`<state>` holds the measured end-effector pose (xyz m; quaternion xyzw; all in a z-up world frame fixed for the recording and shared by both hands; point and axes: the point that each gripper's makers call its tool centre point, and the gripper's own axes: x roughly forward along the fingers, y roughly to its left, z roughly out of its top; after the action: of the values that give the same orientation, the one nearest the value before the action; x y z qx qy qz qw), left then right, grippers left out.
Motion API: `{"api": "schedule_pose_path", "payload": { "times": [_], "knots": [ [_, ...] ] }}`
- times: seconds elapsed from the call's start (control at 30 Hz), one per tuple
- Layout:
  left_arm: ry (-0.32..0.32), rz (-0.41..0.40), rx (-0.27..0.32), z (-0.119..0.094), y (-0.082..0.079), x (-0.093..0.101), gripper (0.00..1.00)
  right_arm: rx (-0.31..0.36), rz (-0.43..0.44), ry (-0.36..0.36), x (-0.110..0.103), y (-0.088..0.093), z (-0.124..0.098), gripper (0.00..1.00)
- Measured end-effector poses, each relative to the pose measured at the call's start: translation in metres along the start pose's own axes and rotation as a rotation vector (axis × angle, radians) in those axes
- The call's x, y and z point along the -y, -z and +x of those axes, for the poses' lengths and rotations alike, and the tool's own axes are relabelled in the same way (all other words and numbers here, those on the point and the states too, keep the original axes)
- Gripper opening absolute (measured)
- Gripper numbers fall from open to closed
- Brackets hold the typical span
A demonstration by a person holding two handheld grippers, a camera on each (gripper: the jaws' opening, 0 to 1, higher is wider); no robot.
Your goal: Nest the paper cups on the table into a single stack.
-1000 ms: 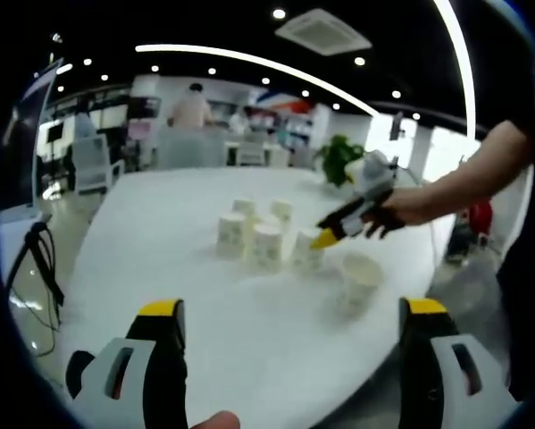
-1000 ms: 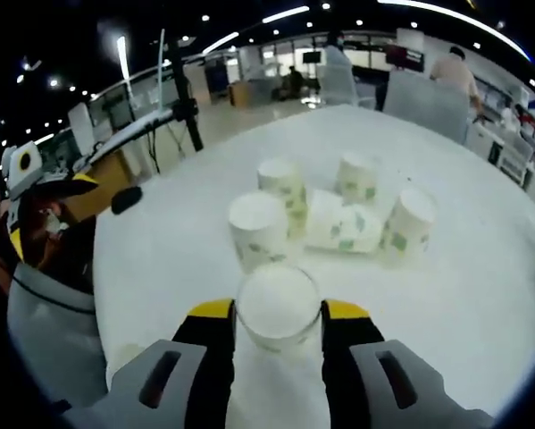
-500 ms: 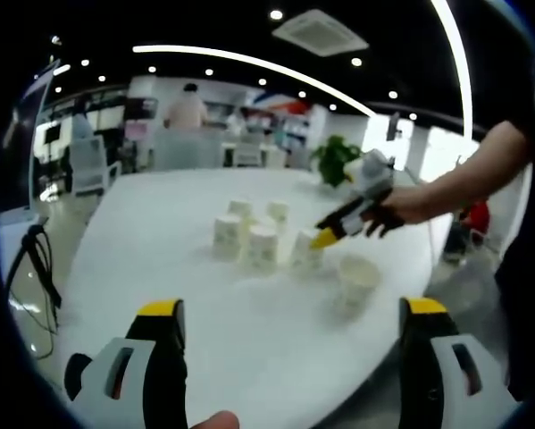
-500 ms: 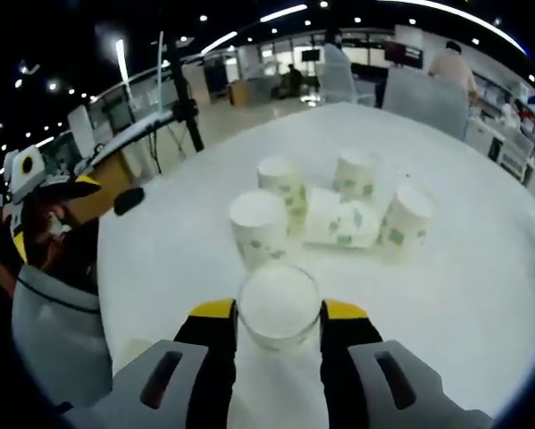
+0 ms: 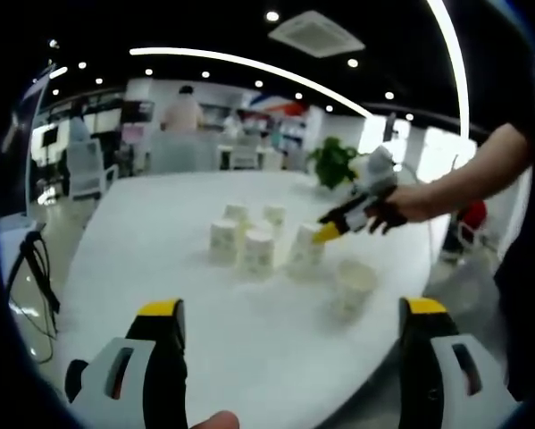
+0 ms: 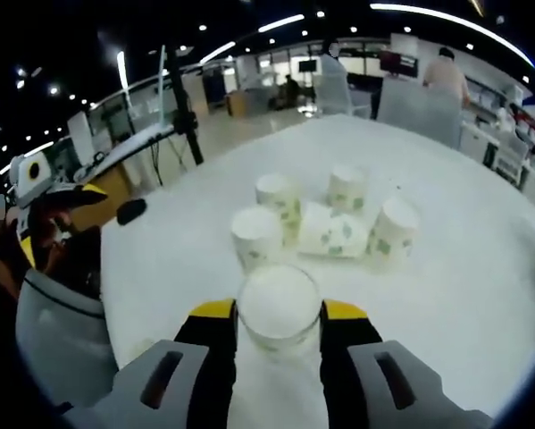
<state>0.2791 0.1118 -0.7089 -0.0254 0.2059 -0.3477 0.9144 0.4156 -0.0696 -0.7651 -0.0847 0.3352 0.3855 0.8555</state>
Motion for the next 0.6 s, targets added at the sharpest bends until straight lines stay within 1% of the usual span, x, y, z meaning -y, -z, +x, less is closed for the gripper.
{"api": "schedule_pose_path", "payload": {
  "times": [0.2, 0.6],
  "knots": [
    [0.013, 0.011, 0.004, 0.002, -0.003, 0.002, 1.00, 0.033, 0.006, 0.007, -0.002, -0.009, -0.010, 0.33],
    [0.036, 0.034, 0.007, 0.003, -0.007, 0.006, 1.00, 0.130, 0.008, 0.007, -0.016, -0.035, -0.042, 0.33]
  ]
}}
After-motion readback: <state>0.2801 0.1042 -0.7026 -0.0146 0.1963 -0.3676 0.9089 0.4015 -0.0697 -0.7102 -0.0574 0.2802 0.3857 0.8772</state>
